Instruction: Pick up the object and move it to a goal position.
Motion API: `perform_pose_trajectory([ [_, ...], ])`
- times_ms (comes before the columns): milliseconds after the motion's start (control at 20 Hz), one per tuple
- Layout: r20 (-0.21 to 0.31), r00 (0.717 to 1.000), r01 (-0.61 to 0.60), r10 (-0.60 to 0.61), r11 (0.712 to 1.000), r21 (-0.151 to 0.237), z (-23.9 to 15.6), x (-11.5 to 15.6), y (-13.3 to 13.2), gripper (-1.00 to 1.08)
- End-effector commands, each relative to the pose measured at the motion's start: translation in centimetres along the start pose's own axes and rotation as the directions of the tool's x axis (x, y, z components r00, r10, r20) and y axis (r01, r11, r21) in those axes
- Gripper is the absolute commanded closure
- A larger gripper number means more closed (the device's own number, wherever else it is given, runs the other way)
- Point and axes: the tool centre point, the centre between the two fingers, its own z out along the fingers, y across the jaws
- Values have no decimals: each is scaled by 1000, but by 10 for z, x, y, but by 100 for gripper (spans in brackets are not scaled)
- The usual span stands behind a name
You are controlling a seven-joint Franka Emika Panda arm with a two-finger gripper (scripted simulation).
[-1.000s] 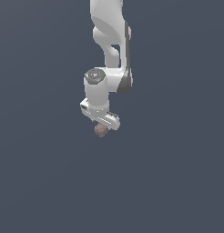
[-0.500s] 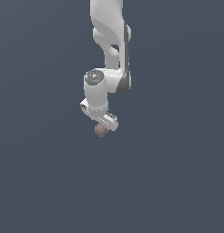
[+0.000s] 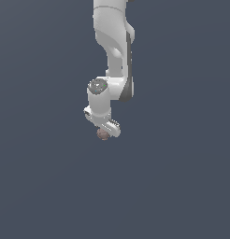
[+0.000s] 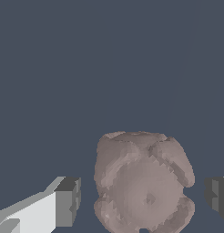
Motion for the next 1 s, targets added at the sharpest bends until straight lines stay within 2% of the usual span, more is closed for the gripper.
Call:
perform_pose_trajectory([
  [0,0,1000,-1,1,1000,0,11,0,0,-92],
  [300,0,1000,-2,2,1000,0,22,0,0,-92],
  [350,0,1000,-2,2,1000,0,22,0,0,108],
  [950,0,1000,-1,1,1000,1,20,-1,-2,108],
])
